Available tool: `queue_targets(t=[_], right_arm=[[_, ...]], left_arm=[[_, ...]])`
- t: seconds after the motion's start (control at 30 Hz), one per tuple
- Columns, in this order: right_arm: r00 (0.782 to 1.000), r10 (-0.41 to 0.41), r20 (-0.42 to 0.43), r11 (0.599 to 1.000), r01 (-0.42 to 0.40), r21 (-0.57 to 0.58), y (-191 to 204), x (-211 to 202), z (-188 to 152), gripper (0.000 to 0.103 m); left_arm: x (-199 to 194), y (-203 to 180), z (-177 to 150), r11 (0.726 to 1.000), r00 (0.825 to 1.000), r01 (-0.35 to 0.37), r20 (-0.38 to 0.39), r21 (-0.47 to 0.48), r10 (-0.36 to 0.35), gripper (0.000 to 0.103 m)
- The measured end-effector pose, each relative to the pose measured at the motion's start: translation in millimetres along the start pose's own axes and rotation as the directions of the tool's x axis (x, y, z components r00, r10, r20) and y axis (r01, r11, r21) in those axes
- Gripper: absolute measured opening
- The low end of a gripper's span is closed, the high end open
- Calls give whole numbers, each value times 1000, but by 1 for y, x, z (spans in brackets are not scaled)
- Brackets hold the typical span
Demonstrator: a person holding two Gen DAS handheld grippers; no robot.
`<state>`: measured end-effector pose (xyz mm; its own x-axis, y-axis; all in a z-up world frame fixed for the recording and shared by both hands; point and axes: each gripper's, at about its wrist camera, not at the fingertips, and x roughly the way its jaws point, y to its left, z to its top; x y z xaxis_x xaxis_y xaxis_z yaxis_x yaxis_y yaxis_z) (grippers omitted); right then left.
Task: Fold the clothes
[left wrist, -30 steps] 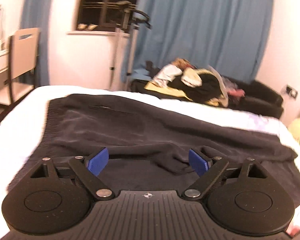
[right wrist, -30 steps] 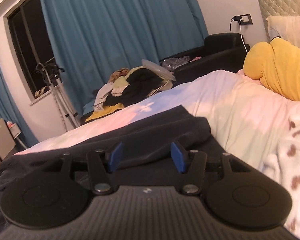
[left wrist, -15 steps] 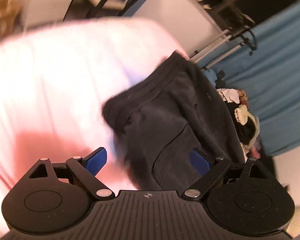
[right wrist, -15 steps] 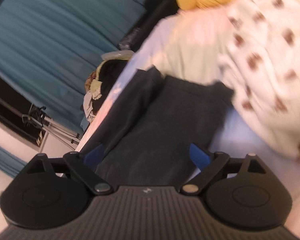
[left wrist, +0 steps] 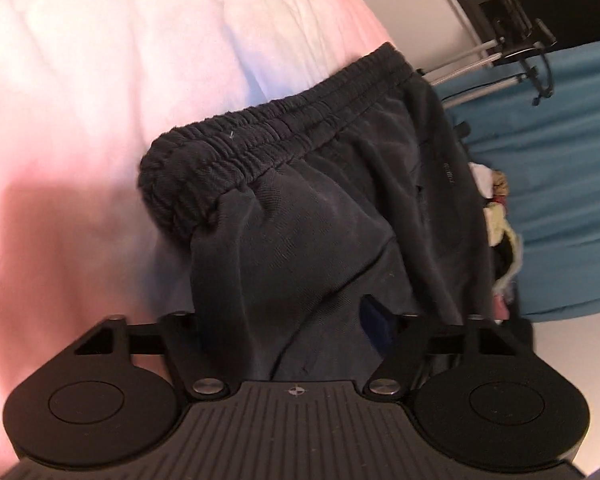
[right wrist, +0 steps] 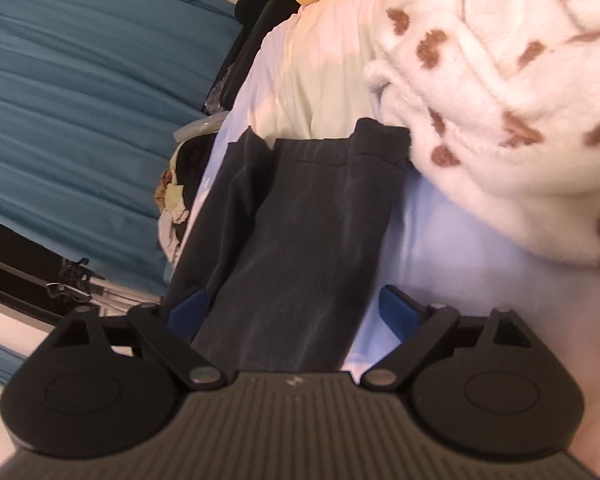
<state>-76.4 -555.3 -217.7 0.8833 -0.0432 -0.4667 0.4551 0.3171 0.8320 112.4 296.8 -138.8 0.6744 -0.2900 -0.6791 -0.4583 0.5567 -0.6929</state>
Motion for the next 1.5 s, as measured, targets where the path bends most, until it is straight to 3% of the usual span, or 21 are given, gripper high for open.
queue_targets(t=[0.03,0.1,0.13,0.17,0.2,0.27,0.3,0.37,0.53,0.73,0.93,1.13,1.3,1.5], right_arm=[[1000,-15,25,1000,16,-14,0,4,1,91],[997,-53,63,998,54,-18,-1,12,4,84],[994,-73,80,997,75,-16,-1,16,5,75],[991,-90,97,995,93,-21,0,19,8,60],[987,-111,114,993,115,-30,2,20,10,51],[971,-176,160,982,184,-38,10,18,15,4],[958,-207,197,976,215,-24,15,12,17,5],[953,-164,254,984,176,-26,34,-4,22,4],[932,20,363,982,50,-183,101,-51,29,4],[938,28,345,979,44,-198,122,-42,45,4],[938,18,345,979,54,-197,164,18,58,4],[932,-67,356,966,150,-211,201,117,85,4],[909,-141,392,933,254,-254,204,215,96,4],[891,-233,390,887,359,-290,182,301,92,5]], left_arm=[[-2,1,1,1000,1000,19,24,-16,-19,51],[-6,1,1,999,999,26,45,-31,-24,33],[-8,1,0,999,998,22,52,-35,-20,18],[-10,0,-1,1000,998,15,62,-27,-14,10],[-16,-1,-2,999,997,17,80,-27,-15,9],[-31,-2,-5,998,991,35,127,-48,-29,5],[-40,0,-7,995,987,65,154,-76,-52,5],[-63,-3,-10,985,971,134,213,-111,-108,5],[-126,-34,-18,986,932,167,325,16,-163,5],[-135,-38,-5,986,943,165,299,-30,-149,5],[-86,-98,37,996,946,84,315,4,-81,5],[-16,-164,84,996,942,-27,334,83,-3,5],[83,-211,110,969,939,-140,338,204,65,5],[179,-225,119,921,925,-260,348,291,152,7]])
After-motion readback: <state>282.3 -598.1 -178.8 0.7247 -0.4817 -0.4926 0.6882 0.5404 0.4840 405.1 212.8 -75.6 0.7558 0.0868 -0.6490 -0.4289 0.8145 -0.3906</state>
